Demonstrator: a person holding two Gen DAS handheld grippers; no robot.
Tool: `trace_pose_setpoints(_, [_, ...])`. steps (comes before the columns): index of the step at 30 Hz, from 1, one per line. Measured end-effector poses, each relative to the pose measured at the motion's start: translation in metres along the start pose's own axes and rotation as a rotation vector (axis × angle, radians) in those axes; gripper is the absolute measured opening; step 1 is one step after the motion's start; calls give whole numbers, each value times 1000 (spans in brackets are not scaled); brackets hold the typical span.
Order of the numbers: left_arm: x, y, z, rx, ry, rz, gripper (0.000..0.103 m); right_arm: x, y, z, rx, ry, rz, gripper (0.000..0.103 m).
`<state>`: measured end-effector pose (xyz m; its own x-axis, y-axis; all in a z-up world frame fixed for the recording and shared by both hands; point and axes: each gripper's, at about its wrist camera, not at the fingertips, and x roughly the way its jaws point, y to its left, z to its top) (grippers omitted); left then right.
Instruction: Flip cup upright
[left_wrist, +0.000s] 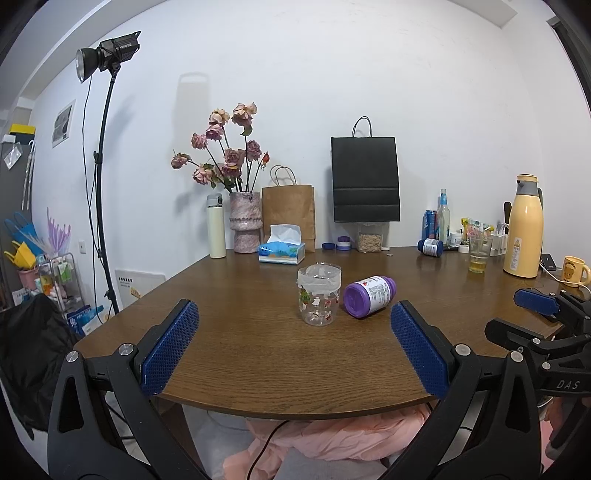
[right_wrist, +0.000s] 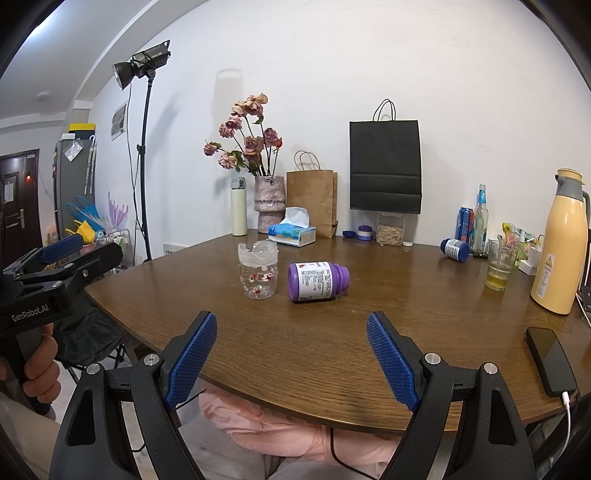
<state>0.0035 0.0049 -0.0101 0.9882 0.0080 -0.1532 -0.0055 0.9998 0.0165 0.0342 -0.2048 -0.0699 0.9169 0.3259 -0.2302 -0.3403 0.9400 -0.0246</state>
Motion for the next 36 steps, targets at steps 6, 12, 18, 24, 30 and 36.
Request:
trace_pose_setpoints(6, [-1, 0, -3, 2, 5, 1, 103, 0, 0, -1, 0, 0, 0, 87])
trace_pose_setpoints(12, [-1, 0, -3, 3, 5, 1, 103, 0, 1, -1, 0, 1, 1, 88])
trace_pose_setpoints(18, [-2, -1, -3, 8, 6, 2, 103, 0, 0, -1, 1, 2, 0, 88])
trace_pose_setpoints(24, [-2, -1, -3, 8, 7, 2, 103, -2, -1, 2, 0, 1, -1, 88])
trace_pose_setpoints(30, [-3, -2, -3, 10, 10, 1, 103, 2, 1, -4, -5, 7, 13, 88])
trace_pose_setpoints(36, [-3, -2, -3, 10, 10, 0, 103, 2, 1, -4, 1, 6, 10, 88])
